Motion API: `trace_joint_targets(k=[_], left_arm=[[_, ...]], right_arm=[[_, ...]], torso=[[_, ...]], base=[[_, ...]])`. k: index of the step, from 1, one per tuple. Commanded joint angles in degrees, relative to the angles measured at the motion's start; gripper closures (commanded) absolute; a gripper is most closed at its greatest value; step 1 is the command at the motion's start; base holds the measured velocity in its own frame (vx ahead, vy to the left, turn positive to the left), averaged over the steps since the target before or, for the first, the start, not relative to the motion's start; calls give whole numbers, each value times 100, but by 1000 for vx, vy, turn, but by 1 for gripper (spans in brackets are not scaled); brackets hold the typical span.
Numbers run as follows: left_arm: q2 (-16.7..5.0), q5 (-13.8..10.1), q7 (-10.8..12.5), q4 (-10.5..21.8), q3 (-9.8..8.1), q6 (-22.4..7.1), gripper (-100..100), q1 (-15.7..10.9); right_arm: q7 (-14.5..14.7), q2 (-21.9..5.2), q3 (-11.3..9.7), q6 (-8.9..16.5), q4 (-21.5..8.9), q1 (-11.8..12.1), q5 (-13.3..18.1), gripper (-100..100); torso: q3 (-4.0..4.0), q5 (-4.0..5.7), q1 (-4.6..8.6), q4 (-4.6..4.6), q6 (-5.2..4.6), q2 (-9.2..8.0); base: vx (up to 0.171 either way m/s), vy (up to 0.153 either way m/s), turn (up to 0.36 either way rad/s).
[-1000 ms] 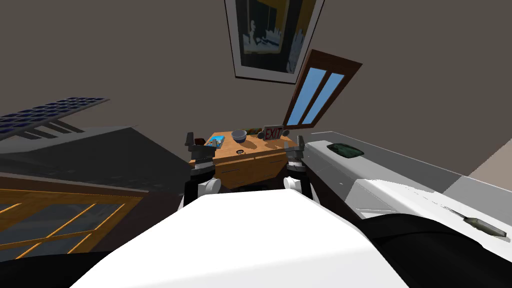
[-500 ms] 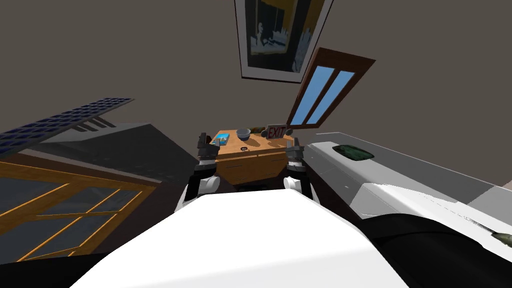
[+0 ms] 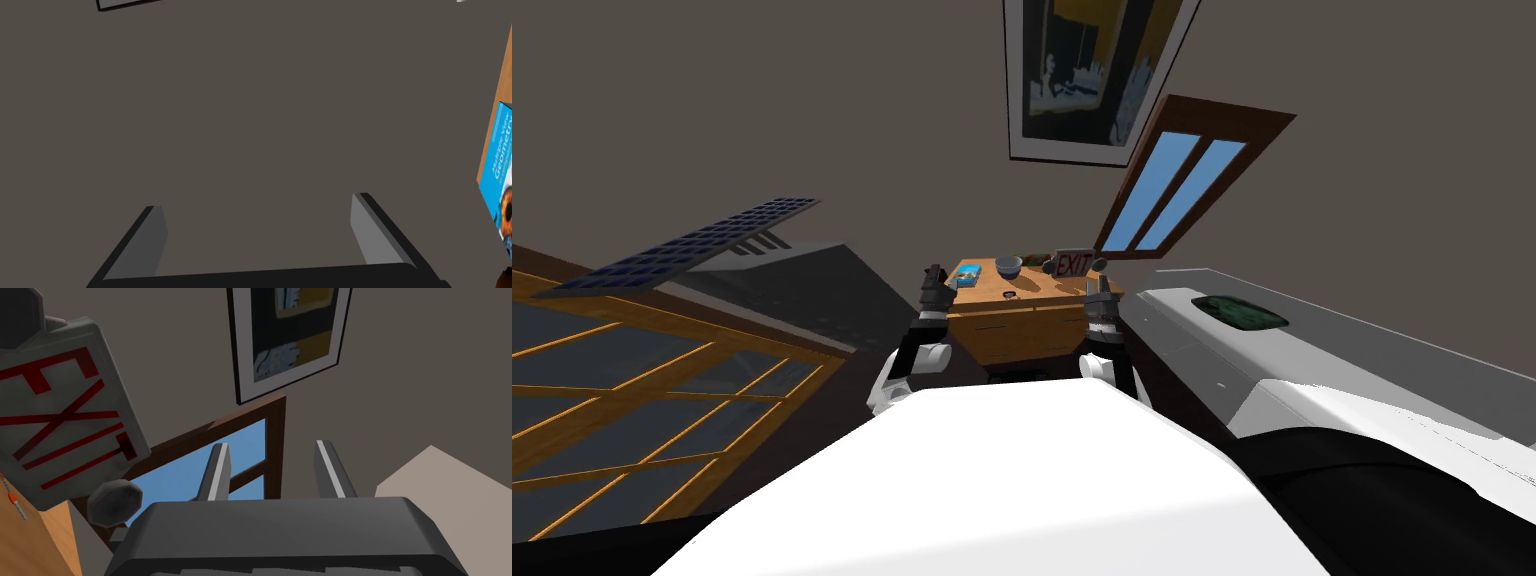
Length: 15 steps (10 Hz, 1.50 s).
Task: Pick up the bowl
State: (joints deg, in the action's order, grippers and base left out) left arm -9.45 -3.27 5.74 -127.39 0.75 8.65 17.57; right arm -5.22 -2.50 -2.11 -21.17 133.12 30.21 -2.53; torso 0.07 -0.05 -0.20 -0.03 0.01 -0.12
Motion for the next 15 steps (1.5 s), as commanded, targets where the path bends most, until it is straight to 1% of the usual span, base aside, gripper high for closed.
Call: trace_joint_targets(k=[1,2,3,4,5,6,7,8,9,10,11,12,13,14,15], left_arm=[[-85,13,16,109,-47,-254,-100,-134],[-224,60,21,313,-119,-459,-100,-411],[-224,60,21,313,-119,-596,-100,-411],[-359,109,23,533,-196,-764,-100,-679],[-359,109,23,533,-196,-903,-100,-710],[-359,109,23,533,-196,-963,-100,-710],[-488,158,21,767,-276,-1185,-100,-987],[-488,158,21,767,-276,-1316,-100,-1030],[-488,158,21,767,-276,-1353,-100,-1030],[-609,207,15,1015,-360,-1590,-100,-1308],[-609,207,15,1015,-360,-1762,-100,-1369],[-723,256,4,1275,-447,-1921,-100,-1609],[-723,256,4,1275,-447,-2057,-100,-1723],[-723,256,4,1275,-447,-2188,-100,-1723],[-830,304,-13,1545,-535,-2377,-100,-1997]], right_arm=[[0,0,0,0,0,0,0,0],[0,0,0,0,0,0,0,0],[0,0,0,0,0,0,0,0],[0,0,0,0,0,0,0,0],[0,0,0,0,0,0,0,0],[0,0,0,0,0,0,0,0],[0,0,-1,0,0,0,0,0],[0,0,0,0,0,0,0,0],[0,0,-1,0,0,0,0,0],[0,0,-1,0,0,0,0,0],[0,0,0,0,0,0,0,0],[0,0,-1,0,0,0,0,0],[0,0,0,0,0,0,0,0],[0,0,-1,0,0,0,0,0],[0,0,-1,0,0,0,0,0]], torso=[[0,0,0,0,0,0],[-2,1,5,0,-2,4],[-4,1,3,1,0,7],[-4,1,8,2,-1,7],[-3,1,5,1,0,6],[-2,1,8,1,-2,5],[-3,3,15,1,-3,7],[-5,2,10,2,0,9],[-5,2,11,2,-2,9],[-5,3,17,2,-3,9],[-5,2,10,2,0,8],[-5,2,12,2,-3,9],[-5,1,9,2,-1,8],[-5,2,12,2,-3,9],[-5,3,18,2,-3,10]], base=[[-25,39,77],[-16,44,135],[-14,34,90],[-23,41,154],[-22,35,66],[-9,17,-14],[-12,33,163],[-9,30,77],[-4,14,-15],[-13,30,160],[-10,29,81],[-12,37,124],[-8,29,77],[0,11,-8],[-6,19,124]])
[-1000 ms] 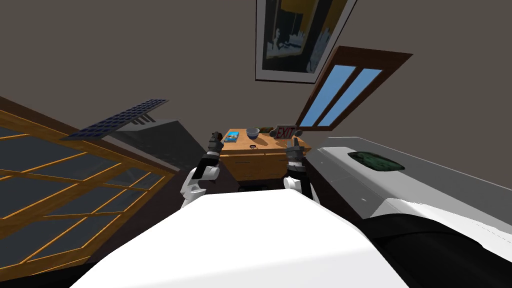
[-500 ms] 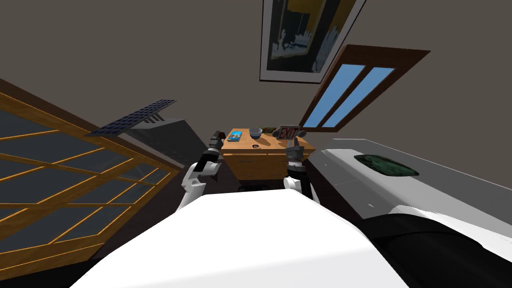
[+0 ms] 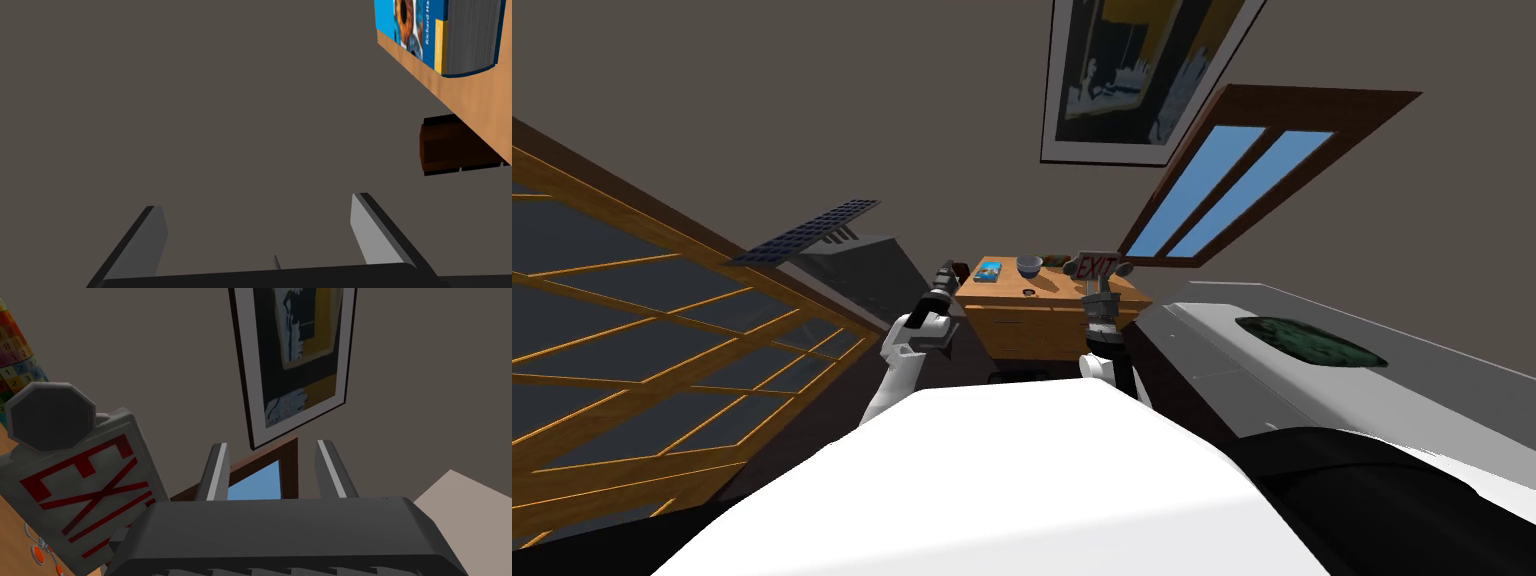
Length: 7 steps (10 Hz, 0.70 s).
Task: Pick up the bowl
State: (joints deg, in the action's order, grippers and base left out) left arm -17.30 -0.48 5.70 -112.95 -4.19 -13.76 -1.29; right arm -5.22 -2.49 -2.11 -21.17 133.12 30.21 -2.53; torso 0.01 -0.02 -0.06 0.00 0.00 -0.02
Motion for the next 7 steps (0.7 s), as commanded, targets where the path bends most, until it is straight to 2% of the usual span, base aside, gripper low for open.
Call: trace_joint_targets(k=[1,2,3,4,5,6,7], left_arm=[[-45,24,-8,101,-41,-286,-100,-203],[-45,24,-8,101,-41,-386,-100,-203],[-145,70,-30,377,-130,-585,-100,-466],[-145,70,-30,380,-130,-746,-100,-579],[-145,70,-30,380,-130,-834,-100,-579],[-238,114,-57,654,-220,-1030,-100,-828],[-238,114,-57,667,-220,-1177,-100,-961]], right_arm=[[0,0,0,0,0,0,0,0],[0,0,0,0,0,0,0,0],[0,0,0,0,0,-1,0,0],[0,0,0,0,0,0,0,0],[0,0,0,0,0,0,0,0],[0,0,0,0,0,-1,0,0],[0,0,0,0,0,0,0,0]], torso=[[0,0,0,0,0,0],[0,0,2,0,-2,0],[0,1,5,0,-3,0],[-1,0,1,0,-1,1],[0,0,2,0,-2,1],[0,1,6,0,-3,0],[-1,0,2,0,-1,2]], base=[[-3,18,90],[2,10,-5],[-1,21,98],[0,19,92],[2,8,6],[2,15,93],[2,13,78]])
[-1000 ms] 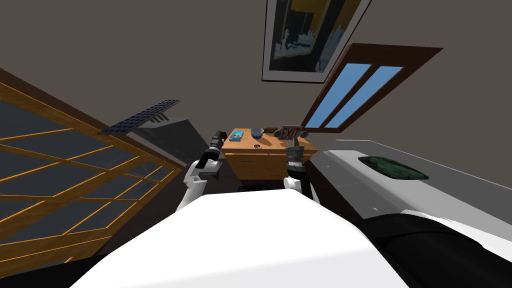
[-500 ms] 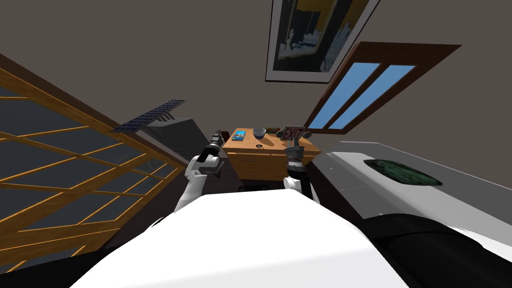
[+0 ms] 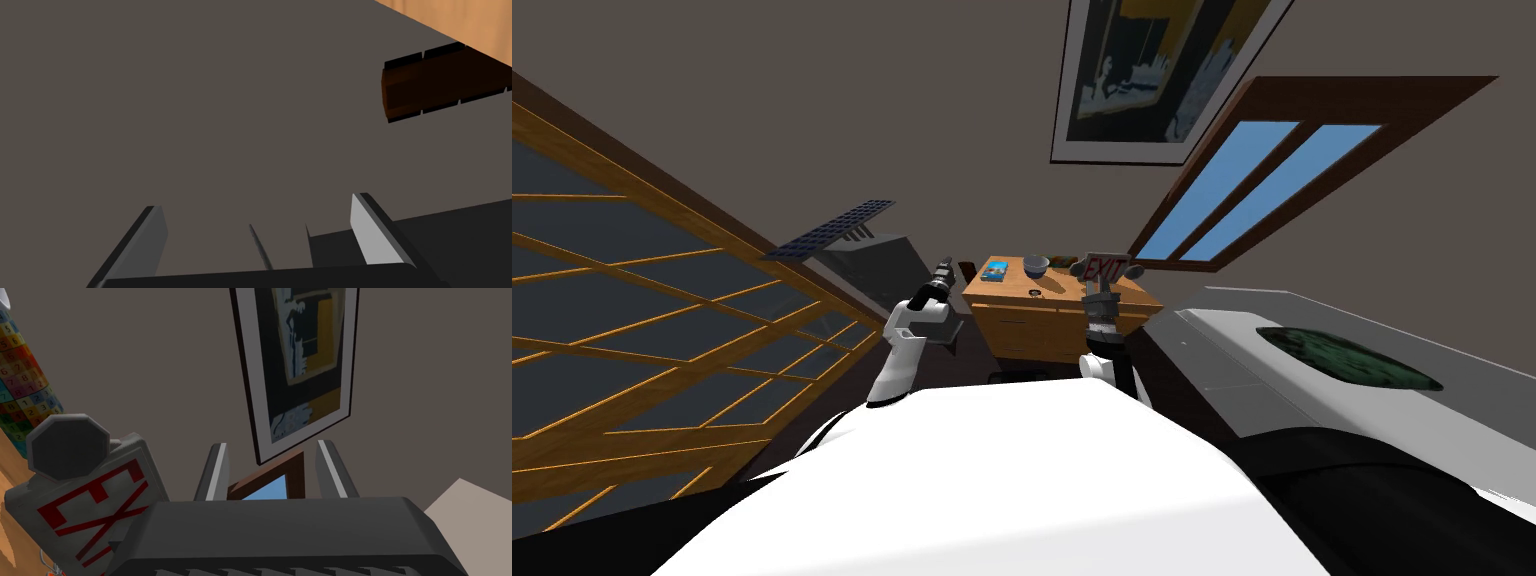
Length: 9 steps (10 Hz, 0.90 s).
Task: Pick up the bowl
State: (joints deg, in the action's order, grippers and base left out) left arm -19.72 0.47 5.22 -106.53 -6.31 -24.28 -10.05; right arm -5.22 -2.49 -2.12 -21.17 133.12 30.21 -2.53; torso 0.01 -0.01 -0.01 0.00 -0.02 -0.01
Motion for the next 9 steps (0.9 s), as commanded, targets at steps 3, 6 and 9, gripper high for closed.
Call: trace_joint_targets(k=[3,6,9], left_arm=[[-80,60,-43,317,-97,-596,-100,-472],[-157,98,-82,613,-186,-1023,-100,-860],[-226,131,-127,911,-273,-1519,-100,-1248]], right_arm=[[0,0,0,0,0,0,0,0],[0,0,0,0,0,0,0,0],[0,0,0,0,0,0,0,0]], torso=[[0,1,2,0,2,0],[0,1,4,0,2,1],[0,1,6,0,1,0]], base=[[2,3,59],[5,2,50],[4,-4,45]])
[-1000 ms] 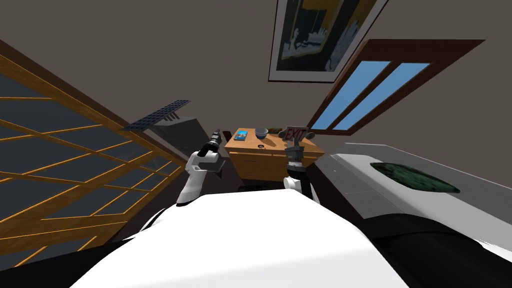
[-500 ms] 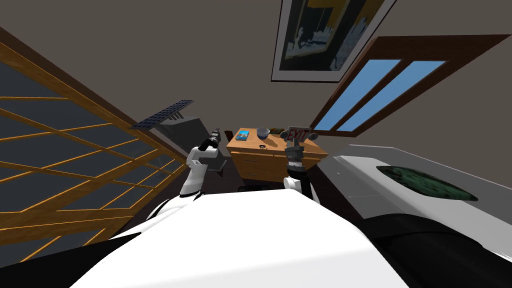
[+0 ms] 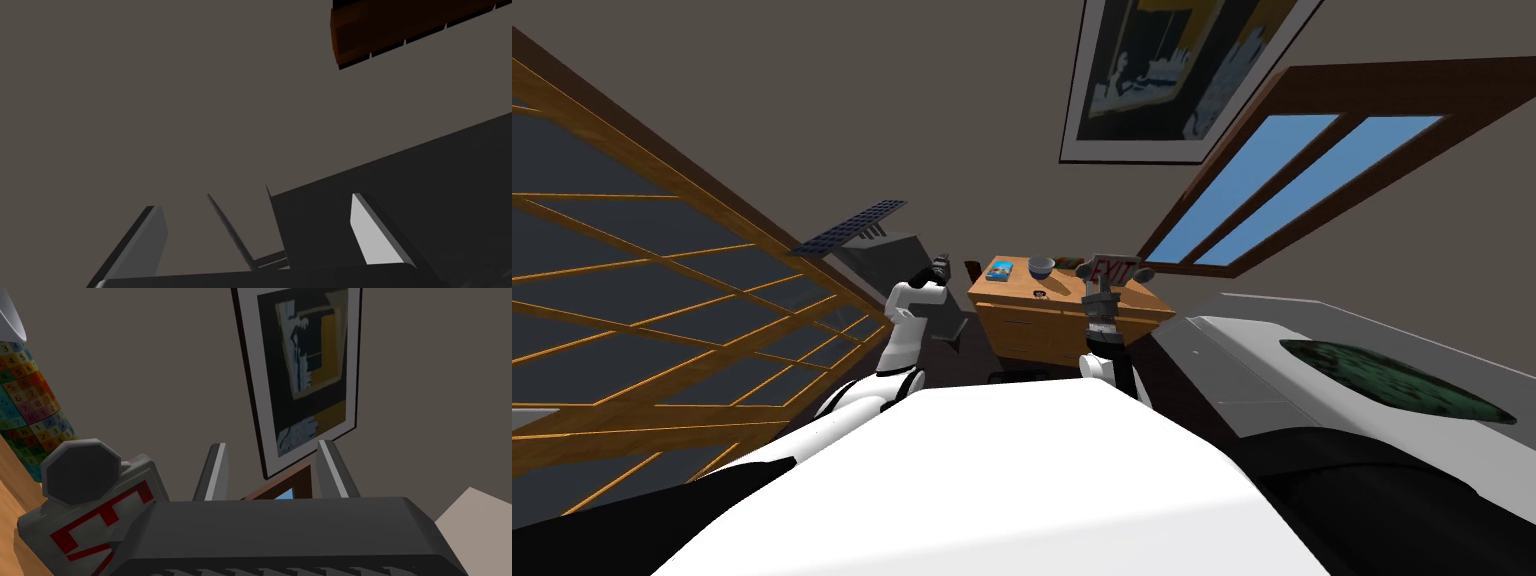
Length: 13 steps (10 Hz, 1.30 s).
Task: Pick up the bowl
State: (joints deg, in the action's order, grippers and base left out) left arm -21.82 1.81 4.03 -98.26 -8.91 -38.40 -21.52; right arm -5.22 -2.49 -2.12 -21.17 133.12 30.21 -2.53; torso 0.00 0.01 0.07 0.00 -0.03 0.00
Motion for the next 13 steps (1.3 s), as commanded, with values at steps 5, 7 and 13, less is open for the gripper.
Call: trace_joint_targets(k=[5,7,13], left_arm=[[-131,52,-116,647,-180,-866,-100,-737],[-131,52,-116,680,-180,-1097,-100,-867],[-216,88,-249,1269,-335,-1956,-100,-1608]], right_arm=[[0,0,0,0,0,0,0,0],[0,0,0,0,0,0,0,0],[0,0,0,0,0,0,0,0]], torso=[[0,0,2,0,0,-1],[0,1,6,0,0,0],[0,2,11,1,-1,0]], base=[[5,-10,34],[7,-17,16],[6,-26,18]])
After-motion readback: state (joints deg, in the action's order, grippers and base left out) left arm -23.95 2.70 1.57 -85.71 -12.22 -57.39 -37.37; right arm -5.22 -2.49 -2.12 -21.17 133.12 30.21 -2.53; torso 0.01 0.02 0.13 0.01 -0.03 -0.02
